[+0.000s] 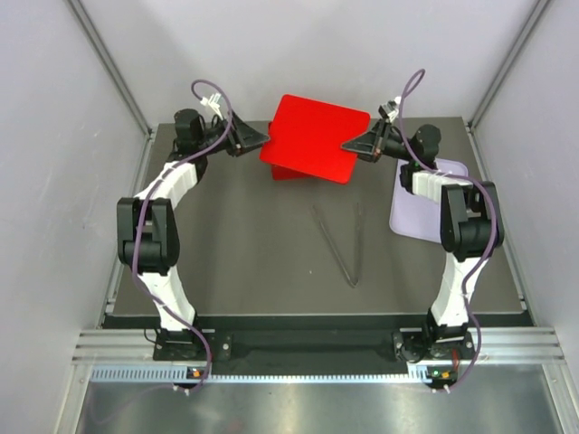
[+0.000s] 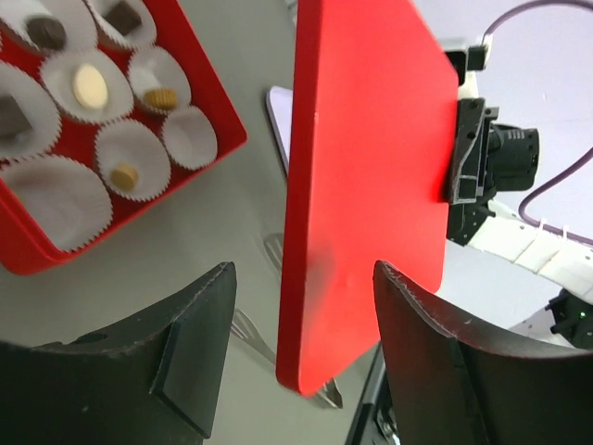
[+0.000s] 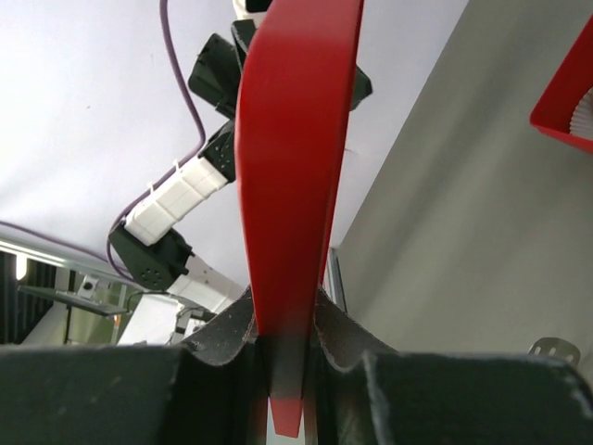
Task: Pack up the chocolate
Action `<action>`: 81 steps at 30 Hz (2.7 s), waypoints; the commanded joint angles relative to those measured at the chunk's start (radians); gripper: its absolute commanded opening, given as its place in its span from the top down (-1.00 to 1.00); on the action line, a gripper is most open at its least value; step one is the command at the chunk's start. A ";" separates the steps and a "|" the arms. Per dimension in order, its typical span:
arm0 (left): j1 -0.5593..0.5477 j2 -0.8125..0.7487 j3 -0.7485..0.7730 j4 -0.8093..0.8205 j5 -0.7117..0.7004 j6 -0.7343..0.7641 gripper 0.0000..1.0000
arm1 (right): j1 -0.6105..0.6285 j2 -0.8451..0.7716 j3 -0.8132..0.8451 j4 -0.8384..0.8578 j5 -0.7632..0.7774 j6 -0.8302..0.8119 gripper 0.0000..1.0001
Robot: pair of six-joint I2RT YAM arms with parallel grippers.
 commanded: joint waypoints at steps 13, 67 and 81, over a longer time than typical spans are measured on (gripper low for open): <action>-0.036 0.029 0.025 0.058 0.049 -0.052 0.55 | 0.053 -0.030 0.079 -0.210 -0.002 -0.218 0.85; -0.044 0.437 0.253 0.116 -0.321 -0.075 0.54 | -0.001 0.353 0.651 -0.908 0.445 -0.704 0.97; -0.041 0.477 0.375 -0.110 -0.376 0.100 0.32 | -0.013 0.433 0.678 -0.852 0.417 -0.649 1.00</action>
